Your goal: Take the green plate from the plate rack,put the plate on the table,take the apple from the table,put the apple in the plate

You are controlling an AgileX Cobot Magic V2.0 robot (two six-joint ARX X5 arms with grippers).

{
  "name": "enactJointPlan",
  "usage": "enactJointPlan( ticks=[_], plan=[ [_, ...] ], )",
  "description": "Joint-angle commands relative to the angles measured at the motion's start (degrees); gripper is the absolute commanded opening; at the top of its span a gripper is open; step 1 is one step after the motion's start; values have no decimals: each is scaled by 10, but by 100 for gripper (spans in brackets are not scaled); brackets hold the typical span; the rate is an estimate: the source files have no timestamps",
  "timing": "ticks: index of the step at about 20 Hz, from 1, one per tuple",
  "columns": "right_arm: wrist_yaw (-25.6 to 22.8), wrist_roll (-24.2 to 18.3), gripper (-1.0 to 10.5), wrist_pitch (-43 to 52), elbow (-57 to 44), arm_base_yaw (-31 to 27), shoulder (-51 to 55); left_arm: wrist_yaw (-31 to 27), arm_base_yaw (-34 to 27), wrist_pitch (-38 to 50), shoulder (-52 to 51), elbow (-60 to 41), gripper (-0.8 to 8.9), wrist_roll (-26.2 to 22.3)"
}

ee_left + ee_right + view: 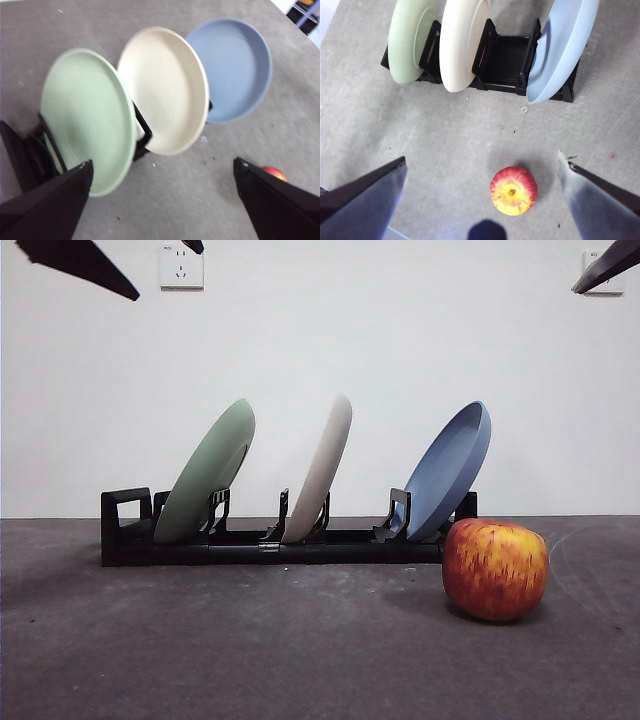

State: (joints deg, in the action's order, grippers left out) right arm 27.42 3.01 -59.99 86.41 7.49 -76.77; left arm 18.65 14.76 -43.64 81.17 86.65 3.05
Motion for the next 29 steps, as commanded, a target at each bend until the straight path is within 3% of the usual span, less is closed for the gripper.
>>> enactJointPlan(
  ticks=[1, 9, 15, 22, 25, 29],
  plan=[
    [0, 4, 504, 4, 2, 1, -3, -23, 9, -26, 62, 73, 470, 3],
    [0, 13, 504, 2, 2, 1, -3, -37, 30, -77, 268, 295, 469, -3],
    [0, 14, 504, 1, 2, 1, -3, -78, 31, -87, 339, 303, 468, -3],
    [-10, 15, 502, 2, 2, 1, -3, -78, 33, -94, 372, 303, 463, -3],
    [-15, 15, 501, 2, 2, 1, -3, -78, 36, -95, 374, 303, 236, -5],
    [-15, 16, 501, 2, 2, 1, -3, -78, 37, -97, 374, 303, 36, -21]
  ],
)
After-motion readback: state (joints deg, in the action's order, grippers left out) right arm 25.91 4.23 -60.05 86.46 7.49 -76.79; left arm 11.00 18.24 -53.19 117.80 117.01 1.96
